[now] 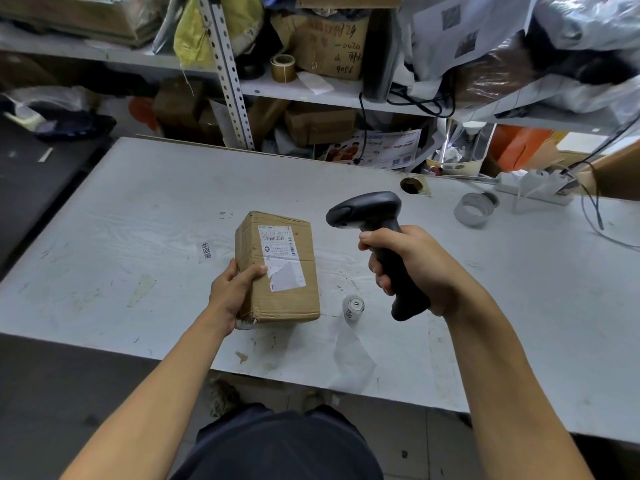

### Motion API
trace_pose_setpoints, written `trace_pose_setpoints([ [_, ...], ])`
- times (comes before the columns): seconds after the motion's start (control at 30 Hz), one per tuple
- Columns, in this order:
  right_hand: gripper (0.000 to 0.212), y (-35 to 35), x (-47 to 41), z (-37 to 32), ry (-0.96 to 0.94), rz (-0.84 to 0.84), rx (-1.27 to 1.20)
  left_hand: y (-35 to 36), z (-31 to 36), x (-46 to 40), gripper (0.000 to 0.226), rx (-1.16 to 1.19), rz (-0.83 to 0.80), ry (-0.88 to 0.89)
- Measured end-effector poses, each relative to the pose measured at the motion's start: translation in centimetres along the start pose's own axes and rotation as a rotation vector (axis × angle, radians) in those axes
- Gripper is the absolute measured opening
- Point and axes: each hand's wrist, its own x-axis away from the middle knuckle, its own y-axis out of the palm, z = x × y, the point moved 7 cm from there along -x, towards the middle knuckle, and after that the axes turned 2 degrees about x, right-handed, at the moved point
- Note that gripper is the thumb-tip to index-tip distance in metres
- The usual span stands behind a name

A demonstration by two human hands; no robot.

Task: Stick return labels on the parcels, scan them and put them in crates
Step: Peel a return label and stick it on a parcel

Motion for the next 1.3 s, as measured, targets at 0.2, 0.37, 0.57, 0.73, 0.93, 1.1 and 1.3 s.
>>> trace_pose_setpoints([
  [0.2, 0.022, -0.4, 0.0, 0.0, 0.0, 0.017, 0.009, -0.5, 0.0, -0.7, 0.063, 0.012, 0.031, -0.002],
  [0.37, 0.021, -2.7, -2.5, 5.3, 0.103, 0.173, 0.196, -1.3, 0.8, -0.5, 0.03, -0.046, 0.116, -0.028],
  [0.57, 0.018, -6.0, -4.0, 17.0, 0.348, 0.404, 0.489, -3.1, 0.0, -1.0, 0.035, -0.293, 0.217, 0.066],
  [0.73, 0.018, -6.4, -4.2, 22.0, 0.443, 0.421, 0.476, -2.5, -0.5, -0.5, 0.058, -0.438, 0.301, 0.113],
  [0.93, 0.079, -5.0, -2.8, 19.9, 0.144, 0.836, 0.708, -2.3, 0.1, 0.7, 0.08, -0.662, 0.44, 0.188],
  [1.1, 0.063, 1.2, -5.2, 18.1, -0.196, 0.455, 0.823, -0.6, 0.9, 2.7, 0.068, -0.745, 0.486, 0.466],
  [1.3, 0.026, 2.6, -7.0, 18.5, -0.15, 0.436, 0.673, 6.1, 1.0, 6.6, 0.049, -0.848, 0.073, 0.987],
])
